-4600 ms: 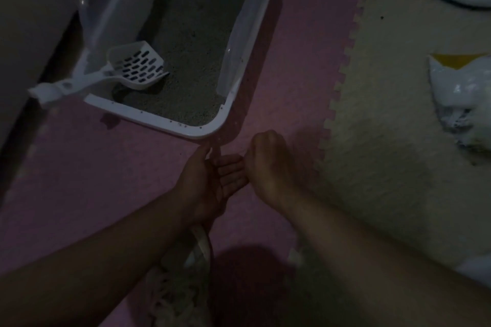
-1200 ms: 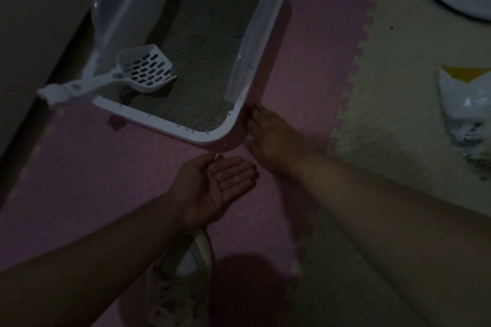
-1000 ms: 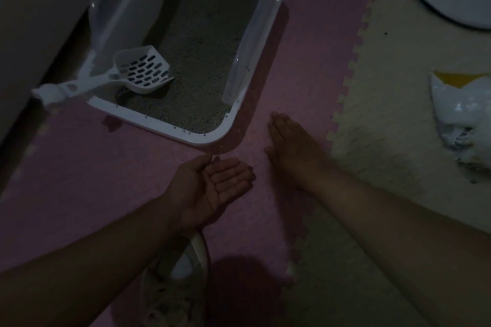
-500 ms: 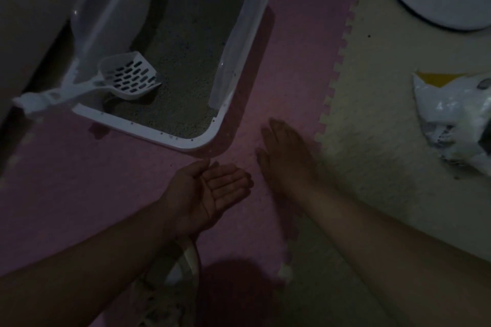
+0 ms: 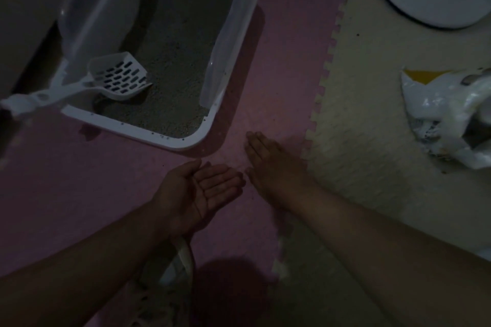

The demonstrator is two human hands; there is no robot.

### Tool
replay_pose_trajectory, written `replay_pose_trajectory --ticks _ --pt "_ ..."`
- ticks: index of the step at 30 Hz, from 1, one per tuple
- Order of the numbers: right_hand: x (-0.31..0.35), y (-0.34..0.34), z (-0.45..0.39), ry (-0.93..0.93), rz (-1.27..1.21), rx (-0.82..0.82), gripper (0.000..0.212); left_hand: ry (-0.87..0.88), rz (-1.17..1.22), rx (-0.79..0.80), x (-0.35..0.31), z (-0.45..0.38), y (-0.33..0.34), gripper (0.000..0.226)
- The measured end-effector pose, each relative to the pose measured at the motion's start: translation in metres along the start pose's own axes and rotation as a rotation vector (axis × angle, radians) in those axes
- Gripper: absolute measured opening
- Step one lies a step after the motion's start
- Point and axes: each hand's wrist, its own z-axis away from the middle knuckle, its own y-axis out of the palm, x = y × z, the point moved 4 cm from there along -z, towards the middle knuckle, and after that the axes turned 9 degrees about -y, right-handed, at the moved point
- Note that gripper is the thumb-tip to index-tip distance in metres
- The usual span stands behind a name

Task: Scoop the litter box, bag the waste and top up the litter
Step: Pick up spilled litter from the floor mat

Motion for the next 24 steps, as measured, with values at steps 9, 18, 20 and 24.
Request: replay_pose_trajectory --ticks 9,18,20,24 --pt "0.001 0.009 0.028 0.147 -0.042 -0.070 0.066 0.000 -0.006 0.004 0.003 0.000 -0.001 0.047" --pt "0.024 0.025 0.045 0.171 -0.076 -0.113 0.062 0.004 -0.032 0.011 0.012 -0.001 0.001 0.047" --pt "0.017 0.017 0.045 0.184 -0.135 -0.237 0.053 -0.001 -0.033 0.011 0.014 0.000 0.002 0.048" --pt "-0.015 0.005 0.036 0.362 -0.131 -0.321 0.056 -0.002 -0.035 0.015 0.016 -0.001 0.002 0.047"
